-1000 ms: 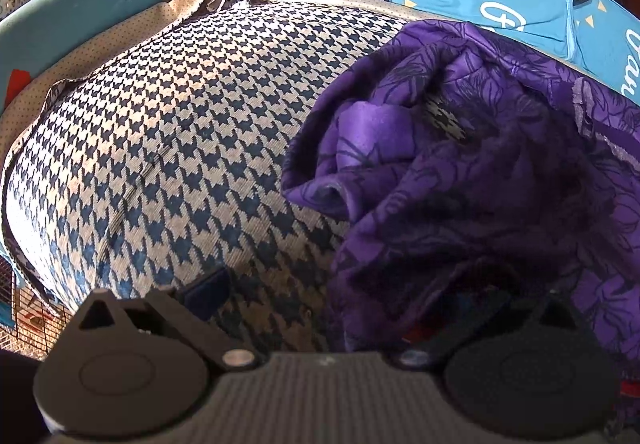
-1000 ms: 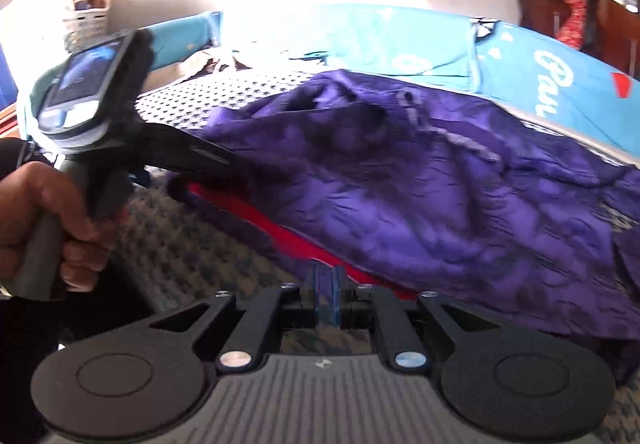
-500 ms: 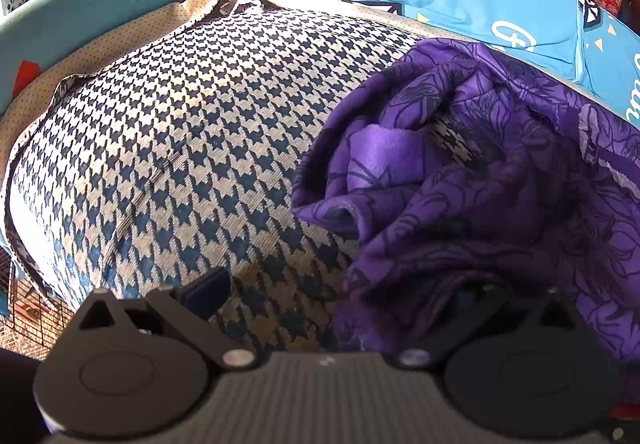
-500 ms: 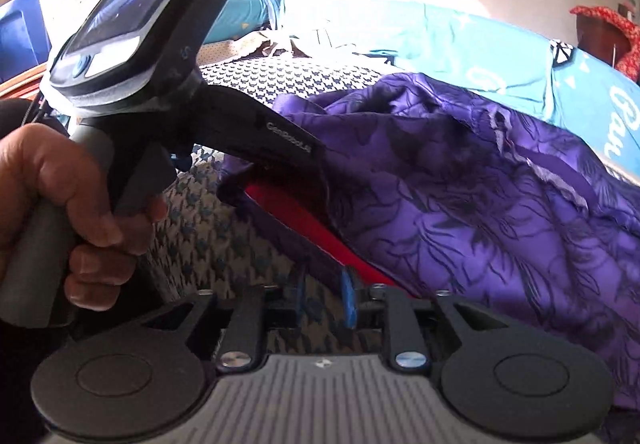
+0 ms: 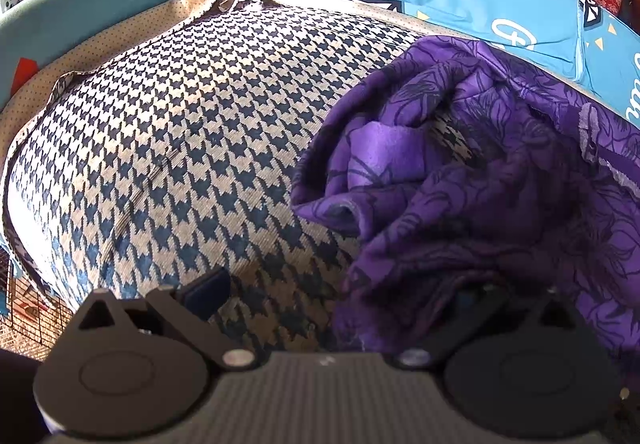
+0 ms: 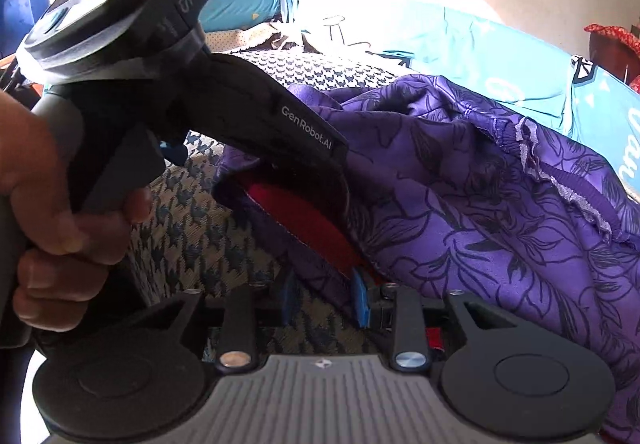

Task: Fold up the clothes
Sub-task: 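Press the folded garment edge down with the right tool near the left tool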

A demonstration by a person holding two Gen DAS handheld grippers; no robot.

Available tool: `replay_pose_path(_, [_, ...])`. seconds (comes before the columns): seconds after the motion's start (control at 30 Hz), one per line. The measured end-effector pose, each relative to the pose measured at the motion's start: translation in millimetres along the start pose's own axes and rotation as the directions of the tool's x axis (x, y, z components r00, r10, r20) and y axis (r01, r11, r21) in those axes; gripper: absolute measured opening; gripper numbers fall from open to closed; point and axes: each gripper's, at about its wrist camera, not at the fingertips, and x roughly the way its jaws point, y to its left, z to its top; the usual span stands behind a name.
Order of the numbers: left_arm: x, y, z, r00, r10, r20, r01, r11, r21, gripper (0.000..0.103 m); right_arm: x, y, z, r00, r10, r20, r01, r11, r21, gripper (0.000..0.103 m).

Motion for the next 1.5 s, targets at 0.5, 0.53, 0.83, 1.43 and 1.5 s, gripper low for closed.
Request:
replay_pose_path(0.5, [-29, 2, -4, 0.993, 0.076, 0.092, -0.08, 0.996, 0.039, 0.103, -16, -5, 5, 0.979, 0.203, -0.017, -0.198, 0.97, 0.139, 0.007])
replay_pose_path(0.53, [-31, 3, -5, 0.993, 0.077, 0.092, -0.081, 0.996, 0.039, 0.103, -15, -5, 3, 0.979, 0.204, -0.027, -0.198, 0.97, 0.139, 0.007])
replay_pose_path(0.83, [-44, 1, -16, 0.99, 0.063, 0.123, -0.072, 0.995, 0.071, 0.103, -43, -18, -11, 0.981, 0.188, -0.05, -0.18, 0.974, 0.14, 0.009])
replay_pose_path(1.43, [-74, -48, -36, 0.965, -0.155, 0.211, 0.102, 0.965, 0.243, 0.103, -119, -96, -64, 0.977, -0.185, -0.107, 0.212, 0.895, 0.391, 0.018])
replay_pose_path(1.5, [-73, -50, -34, 0.964, -0.158, 0.212, 0.105, 0.965, 0.242, 0.103, -125, -105, -71, 0.96, -0.246, -0.134, 0.28, 0.861, 0.426, 0.02])
